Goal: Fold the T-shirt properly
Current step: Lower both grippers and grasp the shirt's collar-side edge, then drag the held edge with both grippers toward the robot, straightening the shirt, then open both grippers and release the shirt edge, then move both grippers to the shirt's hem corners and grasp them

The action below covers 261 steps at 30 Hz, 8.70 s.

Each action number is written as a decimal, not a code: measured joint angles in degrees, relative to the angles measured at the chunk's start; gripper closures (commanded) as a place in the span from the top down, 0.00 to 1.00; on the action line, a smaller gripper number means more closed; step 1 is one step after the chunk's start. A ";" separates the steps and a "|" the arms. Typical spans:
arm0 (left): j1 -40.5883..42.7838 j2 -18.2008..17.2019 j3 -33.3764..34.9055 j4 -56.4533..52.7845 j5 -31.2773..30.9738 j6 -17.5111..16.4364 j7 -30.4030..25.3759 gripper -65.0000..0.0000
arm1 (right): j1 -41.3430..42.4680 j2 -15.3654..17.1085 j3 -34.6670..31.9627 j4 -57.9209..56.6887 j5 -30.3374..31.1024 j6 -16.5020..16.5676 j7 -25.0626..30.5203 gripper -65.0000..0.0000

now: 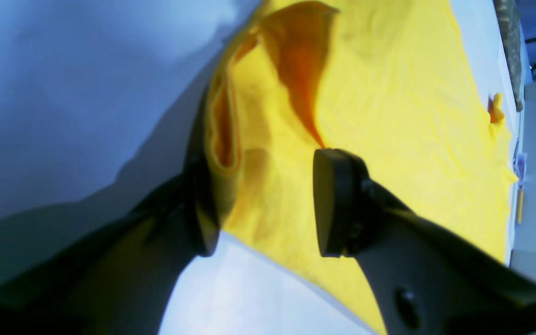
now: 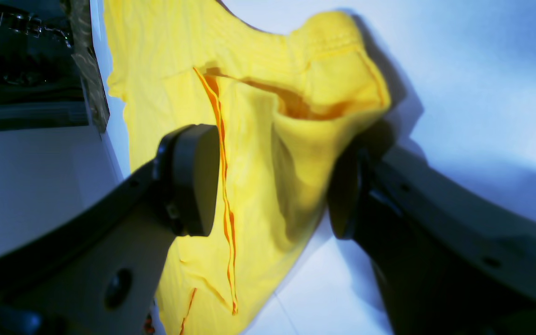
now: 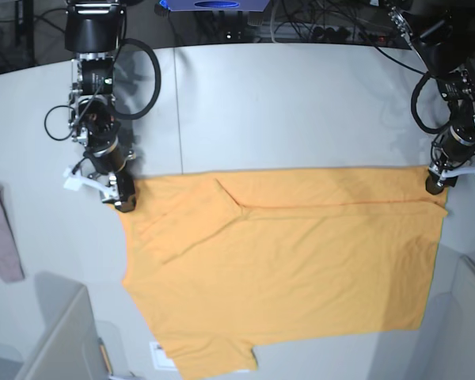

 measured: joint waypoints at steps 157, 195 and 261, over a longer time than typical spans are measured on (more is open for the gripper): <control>24.22 3.23 -19.30 46.69 1.79 12.13 24.63 0.82 | -23.80 14.86 12.52 33.79 0.79 -19.26 -17.49 0.51; 10.78 -7.15 -5.33 31.41 2.32 12.20 24.55 0.00 | 50.18 6.82 -3.02 -67.49 -40.35 28.09 -3.06 0.64; -39.67 -6.08 34.23 -42.32 37.11 5.18 -17.53 0.93 | 49.48 0.76 -3.08 -64.61 -52.37 25.68 -1.51 0.00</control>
